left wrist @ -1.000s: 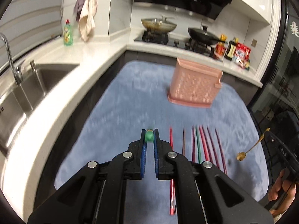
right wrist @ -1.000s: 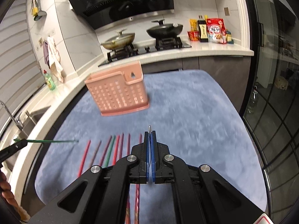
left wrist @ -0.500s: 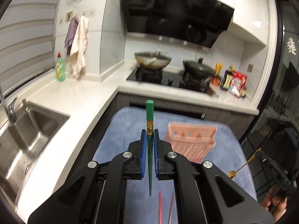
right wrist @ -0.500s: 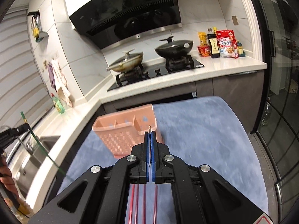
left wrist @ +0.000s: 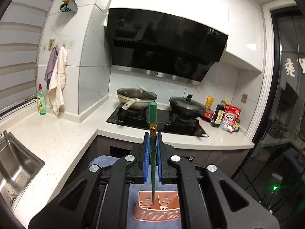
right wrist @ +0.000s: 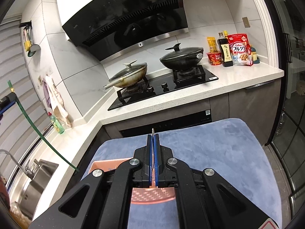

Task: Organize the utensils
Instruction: 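Lift the green chopstick with the left tool and drop it into the pink holder, then return the left tool to the chopsticks while the right tool grasps a dark red chopstick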

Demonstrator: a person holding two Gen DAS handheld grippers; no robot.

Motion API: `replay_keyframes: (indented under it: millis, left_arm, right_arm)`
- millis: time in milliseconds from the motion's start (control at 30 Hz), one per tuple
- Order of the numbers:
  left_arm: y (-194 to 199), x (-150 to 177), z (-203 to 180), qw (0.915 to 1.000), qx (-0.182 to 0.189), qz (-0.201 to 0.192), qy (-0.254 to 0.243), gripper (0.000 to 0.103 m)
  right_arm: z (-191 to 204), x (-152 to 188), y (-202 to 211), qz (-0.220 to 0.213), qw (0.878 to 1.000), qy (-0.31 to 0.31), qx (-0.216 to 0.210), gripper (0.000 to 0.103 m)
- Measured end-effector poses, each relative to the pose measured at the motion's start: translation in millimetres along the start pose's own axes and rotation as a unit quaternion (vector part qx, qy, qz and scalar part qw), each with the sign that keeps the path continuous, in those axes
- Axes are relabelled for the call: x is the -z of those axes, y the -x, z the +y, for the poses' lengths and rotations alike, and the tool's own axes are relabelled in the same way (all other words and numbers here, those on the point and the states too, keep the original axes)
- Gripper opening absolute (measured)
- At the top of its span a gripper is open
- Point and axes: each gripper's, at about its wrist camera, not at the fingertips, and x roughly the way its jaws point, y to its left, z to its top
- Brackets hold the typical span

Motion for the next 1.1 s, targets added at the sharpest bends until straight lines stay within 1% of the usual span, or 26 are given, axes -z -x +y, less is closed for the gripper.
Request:
replay_keyframes:
  millis: [100,200,300,433,500,567,600,633,667,700,733,800,867,933,1033,1100]
  left_arm:
    - [-19.9,10.1,-0.7,0.9999,0.000,0.016,0.001,0.007]
    - [-41.8,27.2,1.6,0.9992,-0.007,0.038,-0.001,0.007]
    - [-55.6,41.9,5.8,0.9984,-0.012,0.055,-0.003,0.007]
    - [-71.7,58.5,13.3,0.9962,-0.017,0.085,-0.002,0.007]
    - [-74.2,62.9,17.5,0.9953,-0.023,0.094,0.000,0.008]
    - [-71.3,65.2,19.4,0.9953,-0.023,0.094,-0.003,0.010]
    - [-66.5,66.2,20.4,0.9955,-0.023,0.092,-0.005,0.017]
    - [-63.1,66.8,20.4,0.9957,-0.025,0.089,-0.007,0.025]
    - [-56.6,67.2,20.6,0.9960,-0.028,0.085,-0.009,0.031]
    - [-52.4,67.0,20.8,0.9962,-0.029,0.081,-0.010,0.041]
    - [-41.5,68.2,21.1,0.9967,-0.033,0.073,-0.013,0.048]
    - [-24.8,70.7,21.0,0.9971,-0.039,0.063,-0.018,0.054]
    - [-10.0,74.7,21.7,0.9971,-0.039,0.062,-0.022,0.056]
    - [4.1,81.5,24.0,0.9966,-0.044,0.067,-0.021,0.061]
    - [24.6,100.0,28.0,0.9954,-0.050,0.078,-0.022,0.062]
    - [34.0,111.8,31.3,0.9944,-0.055,0.087,-0.024,0.062]
  right_arm:
    - [-2.0,4.0,-19.6,0.012,1.000,0.003,0.002,0.002]
    - [-3.1,12.1,-38.6,0.028,1.000,0.008,0.005,0.002]
    - [-6.3,20.0,-54.2,0.043,0.999,0.007,0.008,0.003]
    - [-7.9,24.8,-61.2,0.048,0.999,0.009,0.012,0.007]
    - [-7.6,24.1,-59.2,0.045,0.999,0.013,0.016,0.009]
    - [-8.3,21.7,-50.7,0.040,0.999,0.009,0.015,0.011]
    - [-8.2,20.1,-45.1,0.037,0.999,0.006,0.012,0.014]
    - [-7.7,19.1,-39.3,0.034,0.999,0.005,0.011,0.016]
    - [-6.6,18.1,-31.1,0.029,1.000,0.006,0.010,0.021]
    - [-5.1,17.7,-23.4,0.025,1.000,0.010,0.009,0.026]
    - [-3.5,18.0,-14.3,0.021,1.000,0.014,0.008,0.028]
    - [-0.9,20.6,4.7,0.015,1.000,0.022,0.007,0.033]
    - [1.3,25.9,23.9,0.013,1.000,0.027,0.004,0.037]
    - [2.1,33.6,42.3,0.013,1.000,0.028,0.002,0.040]
    - [3.7,51.6,66.7,0.016,0.999,0.040,0.011,0.040]
    - [3.9,69.7,84.0,0.020,0.998,0.053,0.022,0.042]
